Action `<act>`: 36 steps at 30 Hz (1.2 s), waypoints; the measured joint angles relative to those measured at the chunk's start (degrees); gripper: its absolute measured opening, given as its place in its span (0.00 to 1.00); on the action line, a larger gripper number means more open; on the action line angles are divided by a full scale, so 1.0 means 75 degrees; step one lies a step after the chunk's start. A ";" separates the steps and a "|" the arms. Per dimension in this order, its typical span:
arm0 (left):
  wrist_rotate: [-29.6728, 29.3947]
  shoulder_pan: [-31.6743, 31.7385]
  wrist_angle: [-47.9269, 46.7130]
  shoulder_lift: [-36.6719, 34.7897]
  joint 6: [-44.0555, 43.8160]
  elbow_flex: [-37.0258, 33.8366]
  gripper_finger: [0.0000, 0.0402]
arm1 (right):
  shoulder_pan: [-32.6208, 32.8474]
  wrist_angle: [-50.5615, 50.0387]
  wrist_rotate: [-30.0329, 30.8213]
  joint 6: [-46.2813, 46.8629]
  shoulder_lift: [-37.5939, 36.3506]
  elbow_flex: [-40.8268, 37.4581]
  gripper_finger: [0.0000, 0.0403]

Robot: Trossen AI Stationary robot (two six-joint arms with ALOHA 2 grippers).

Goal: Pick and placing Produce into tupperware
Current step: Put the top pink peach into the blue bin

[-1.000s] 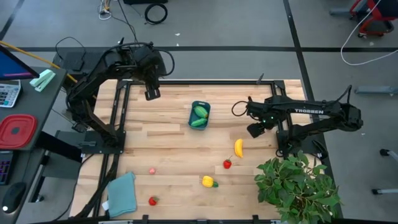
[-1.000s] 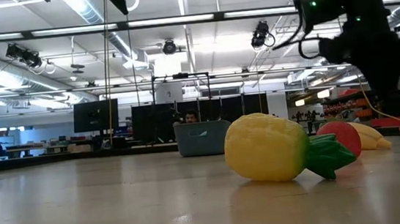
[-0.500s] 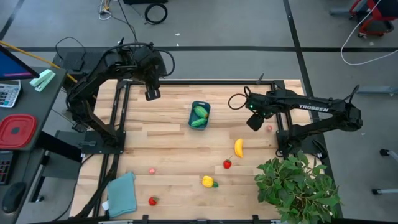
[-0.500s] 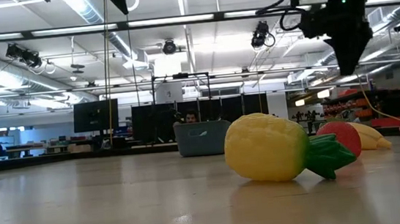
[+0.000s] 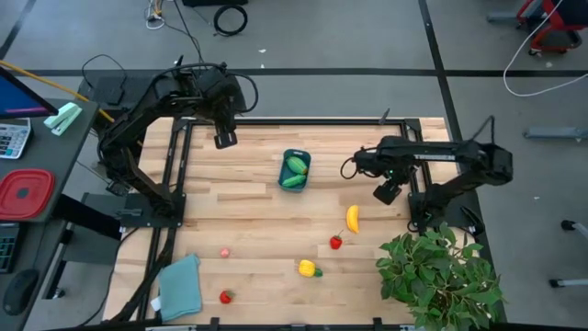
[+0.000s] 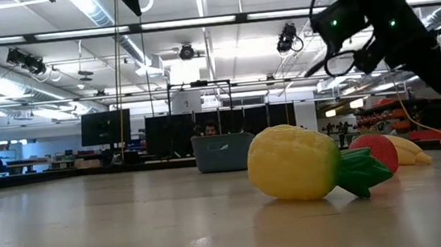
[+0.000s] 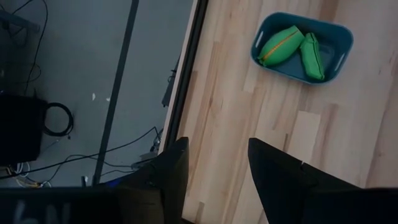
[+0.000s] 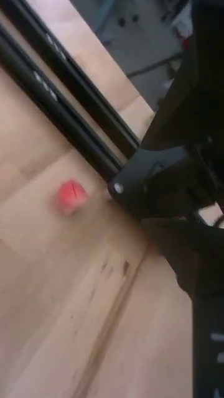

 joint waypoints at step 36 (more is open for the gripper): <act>0.0003 0.0000 -0.0009 0.0000 -0.0199 0.0000 0.43 | -0.1224 0.1354 -0.0751 -0.0760 0.2133 -0.1202 0.49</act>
